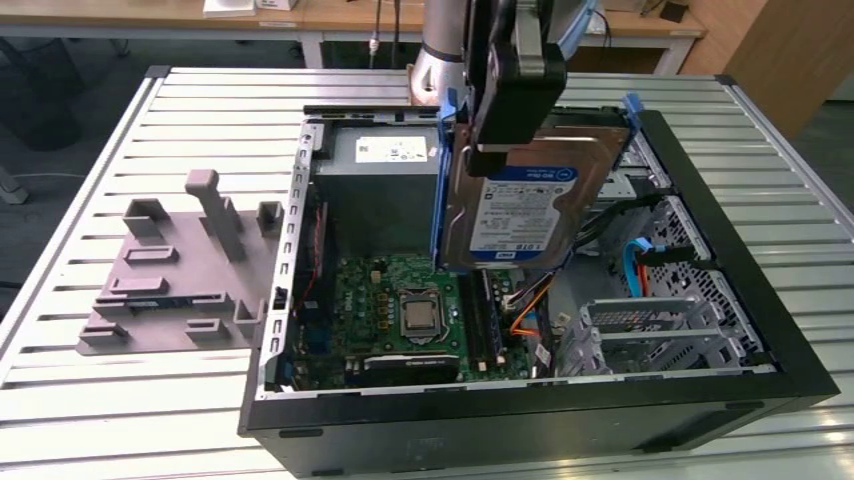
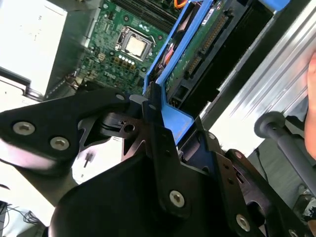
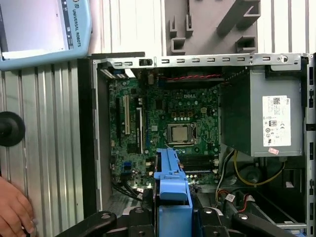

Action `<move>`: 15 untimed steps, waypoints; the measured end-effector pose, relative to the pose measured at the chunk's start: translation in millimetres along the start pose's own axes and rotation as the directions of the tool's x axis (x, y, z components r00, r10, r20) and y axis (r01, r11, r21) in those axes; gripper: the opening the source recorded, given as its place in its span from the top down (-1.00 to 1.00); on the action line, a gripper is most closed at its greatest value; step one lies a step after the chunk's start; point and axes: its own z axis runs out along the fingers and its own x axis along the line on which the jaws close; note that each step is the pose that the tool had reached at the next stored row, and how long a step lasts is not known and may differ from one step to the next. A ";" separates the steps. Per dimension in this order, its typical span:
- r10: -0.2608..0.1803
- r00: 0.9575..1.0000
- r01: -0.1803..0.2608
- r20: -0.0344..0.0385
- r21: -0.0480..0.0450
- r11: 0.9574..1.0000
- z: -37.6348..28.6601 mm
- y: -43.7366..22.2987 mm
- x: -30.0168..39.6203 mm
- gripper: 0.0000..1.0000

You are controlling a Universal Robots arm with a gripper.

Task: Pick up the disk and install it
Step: 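Insert the disk into the insertion slot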

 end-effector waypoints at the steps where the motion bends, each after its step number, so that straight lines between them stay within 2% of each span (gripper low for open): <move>1: 0.000 1.000 0.000 0.000 0.000 1.000 0.4 -0.2 2.8 0.27; 5: 0.000 1.000 0.000 0.000 0.000 1.000 1.2 -2.4 10.8 0.27; 11: 0.000 1.000 0.000 0.000 -0.004 1.000 2.2 -19.9 14.4 0.27; 15: 0.000 1.000 0.000 0.000 -0.005 1.000 3.0 -23.0 21.4 0.27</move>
